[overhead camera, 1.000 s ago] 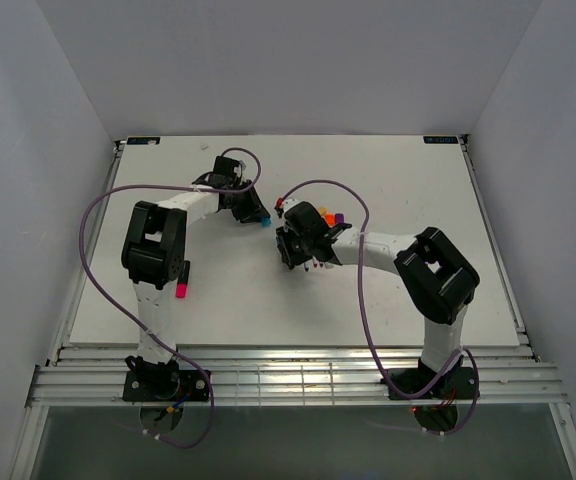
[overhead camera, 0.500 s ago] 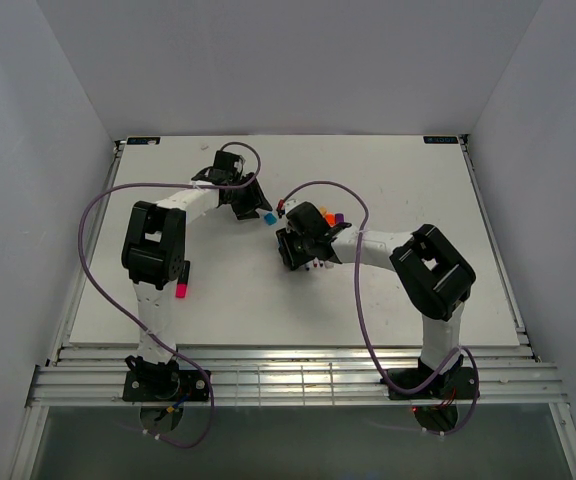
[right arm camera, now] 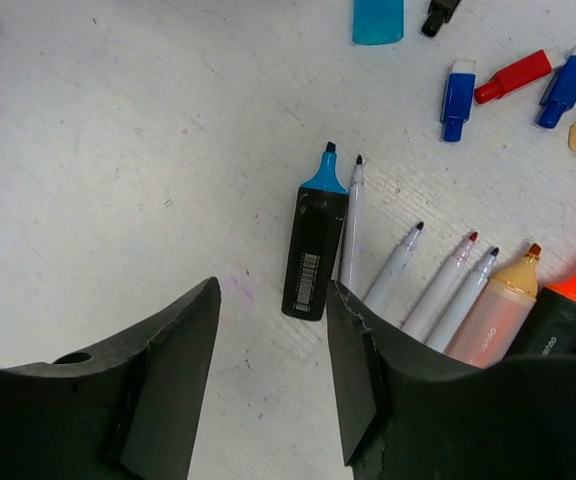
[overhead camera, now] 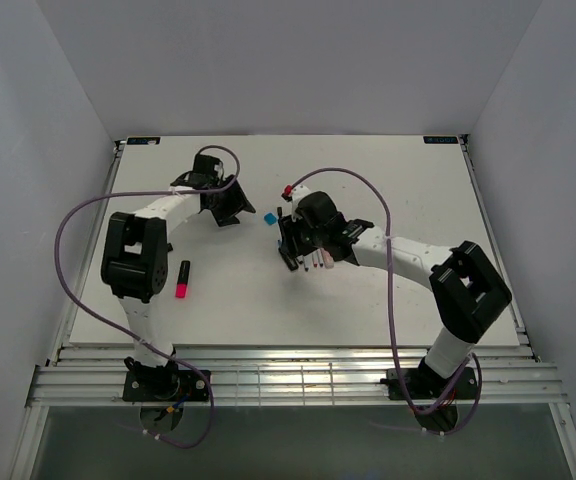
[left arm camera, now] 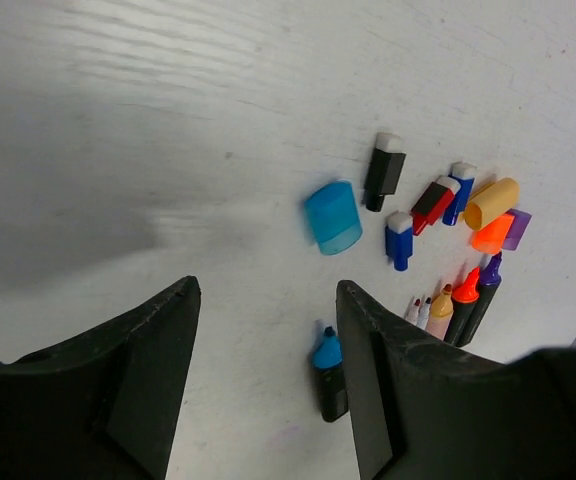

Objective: Open the pen caps

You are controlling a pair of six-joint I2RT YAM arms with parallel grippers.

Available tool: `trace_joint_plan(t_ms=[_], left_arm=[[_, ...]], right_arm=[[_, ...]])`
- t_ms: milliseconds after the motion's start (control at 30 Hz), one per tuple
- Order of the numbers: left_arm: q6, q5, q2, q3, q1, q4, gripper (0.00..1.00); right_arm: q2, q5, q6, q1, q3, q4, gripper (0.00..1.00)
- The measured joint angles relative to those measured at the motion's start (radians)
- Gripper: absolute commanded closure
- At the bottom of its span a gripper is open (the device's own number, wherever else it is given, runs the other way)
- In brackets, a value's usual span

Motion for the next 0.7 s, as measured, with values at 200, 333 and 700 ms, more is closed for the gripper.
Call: trace_joint_plan(t_ms=[200, 333, 700], left_arm=[[-0.009, -0.021, -0.192, -0.108, 0.186, -0.044, 0.31], [-0.013, -0.034, -0.296, -0.155, 0.340, -0.066, 0.31], [-0.118, -0.062, -0.470, -0.347, 0.596, -0.181, 0.21]], right_arm=[[-0.065, -0.016, -0.008, 0.016, -0.061, -0.002, 0.46], [-0.074, -0.048, -0.008, 0.043, -0.101, 0.000, 0.45], [-0.100, -0.137, -0.008, 0.103, -0.164, 0.033, 0.45]])
